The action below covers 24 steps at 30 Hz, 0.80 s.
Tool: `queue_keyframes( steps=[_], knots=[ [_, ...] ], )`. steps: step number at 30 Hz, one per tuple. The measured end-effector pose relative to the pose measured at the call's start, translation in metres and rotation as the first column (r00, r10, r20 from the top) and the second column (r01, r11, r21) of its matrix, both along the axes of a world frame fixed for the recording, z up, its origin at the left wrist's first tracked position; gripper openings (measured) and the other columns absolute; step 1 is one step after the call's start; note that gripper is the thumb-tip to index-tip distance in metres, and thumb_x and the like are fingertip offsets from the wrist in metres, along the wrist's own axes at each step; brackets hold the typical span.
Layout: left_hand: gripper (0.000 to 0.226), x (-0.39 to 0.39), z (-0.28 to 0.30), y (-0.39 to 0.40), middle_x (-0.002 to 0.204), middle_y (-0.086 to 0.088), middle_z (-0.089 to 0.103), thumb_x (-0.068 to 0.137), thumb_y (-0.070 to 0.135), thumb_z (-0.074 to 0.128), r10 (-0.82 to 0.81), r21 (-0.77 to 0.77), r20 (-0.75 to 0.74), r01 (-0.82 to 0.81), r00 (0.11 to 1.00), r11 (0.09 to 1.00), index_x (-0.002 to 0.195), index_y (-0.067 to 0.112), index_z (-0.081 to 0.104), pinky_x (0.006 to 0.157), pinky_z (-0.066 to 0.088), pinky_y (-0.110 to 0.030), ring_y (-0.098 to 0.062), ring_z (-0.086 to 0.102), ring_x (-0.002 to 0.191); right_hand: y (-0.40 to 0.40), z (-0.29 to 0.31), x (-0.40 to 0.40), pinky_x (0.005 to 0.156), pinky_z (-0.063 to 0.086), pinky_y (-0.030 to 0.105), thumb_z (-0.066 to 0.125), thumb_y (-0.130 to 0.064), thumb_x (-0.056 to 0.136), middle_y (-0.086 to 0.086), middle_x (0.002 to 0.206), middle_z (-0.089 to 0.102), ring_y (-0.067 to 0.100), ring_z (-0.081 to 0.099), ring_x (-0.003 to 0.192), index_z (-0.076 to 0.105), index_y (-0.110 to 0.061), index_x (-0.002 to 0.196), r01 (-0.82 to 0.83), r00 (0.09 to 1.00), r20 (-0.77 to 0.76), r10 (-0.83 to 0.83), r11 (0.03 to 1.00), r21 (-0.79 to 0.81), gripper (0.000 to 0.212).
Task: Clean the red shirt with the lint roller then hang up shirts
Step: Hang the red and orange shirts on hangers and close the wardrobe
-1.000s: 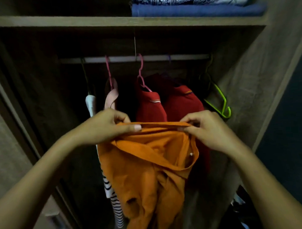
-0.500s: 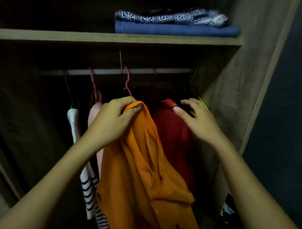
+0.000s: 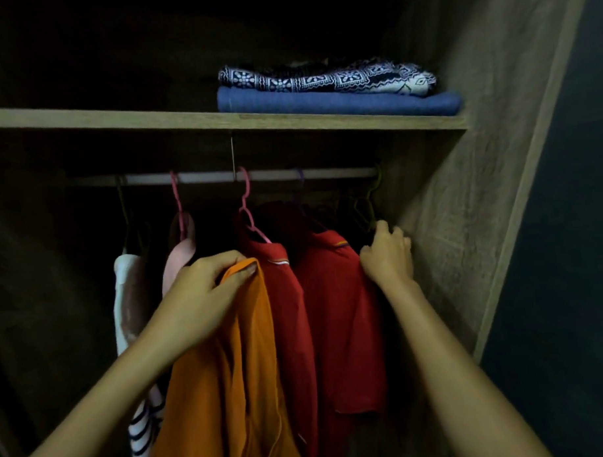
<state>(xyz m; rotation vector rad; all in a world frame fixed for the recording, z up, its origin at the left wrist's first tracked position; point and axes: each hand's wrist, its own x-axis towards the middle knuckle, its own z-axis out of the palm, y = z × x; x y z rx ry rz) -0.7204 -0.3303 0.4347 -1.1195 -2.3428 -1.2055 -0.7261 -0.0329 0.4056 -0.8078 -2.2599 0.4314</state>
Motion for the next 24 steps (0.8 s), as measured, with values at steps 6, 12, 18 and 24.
queue_keyframes(
  steps=[6, 12, 18, 24],
  knots=[
    [0.025, 0.000, -0.005, -0.006, 0.074, -0.003, 0.066, 0.094, 0.031, 0.054, 0.066, -0.003, 0.055, -0.066, 0.996, 0.998, 0.078, 0.016, 0.066, 0.068, 0.043, -0.023, -0.010, 0.061, 0.071, 0.012, 0.017, -0.030, 0.091, 0.048, 0.041, 0.064, -0.026, 0.087, 0.027, 0.124, 0.059, 0.041, 0.057, 0.115, 0.050, 0.001, 0.122, -0.103, 0.993, -0.100, 0.068, 0.909, -0.404, 0.046],
    [0.024, 0.006, -0.005, -0.012, 0.076, -0.005, 0.066, 0.095, 0.029, 0.055, 0.076, 0.015, 0.044, -0.077, 0.996, 0.997, 0.079, 0.016, 0.067, 0.073, 0.047, -0.034, -0.014, 0.062, 0.074, 0.018, 0.021, -0.047, 0.085, 0.051, 0.041, 0.050, -0.010, 0.081, 0.027, 0.114, 0.064, 0.040, 0.062, 0.107, 0.061, 0.005, 0.112, -0.215, 0.932, -0.362, -0.014, 0.783, -0.584, 0.035],
    [0.025, 0.014, -0.010, -0.013, 0.077, -0.004, 0.067, 0.095, 0.033, 0.055, 0.153, 0.009, 0.085, -0.154, 0.985, 0.988, 0.081, 0.017, 0.068, 0.075, 0.050, -0.042, -0.017, 0.063, 0.077, -0.005, 0.039, -0.015, 0.034, 0.028, 0.014, 0.046, -0.009, 0.077, -0.001, 0.047, 0.047, 0.011, 0.040, 0.032, 0.062, -0.017, 0.095, -0.534, 0.789, -0.602, 0.121, 0.619, -0.576, 0.025],
    [0.025, 0.037, -0.013, -0.012, 0.085, -0.003, 0.070, 0.095, 0.035, 0.053, 0.189, 0.023, 0.083, -0.192, 0.978, 0.981, 0.086, 0.018, 0.070, 0.083, 0.050, -0.047, -0.017, 0.065, 0.085, -0.022, 0.025, 0.038, 0.034, 0.027, 0.014, 0.053, -0.019, 0.086, -0.006, 0.039, 0.044, 0.009, 0.039, 0.033, 0.062, -0.018, 0.069, -0.597, 0.791, -0.545, 0.277, 0.541, -0.592, 0.020]
  ],
)
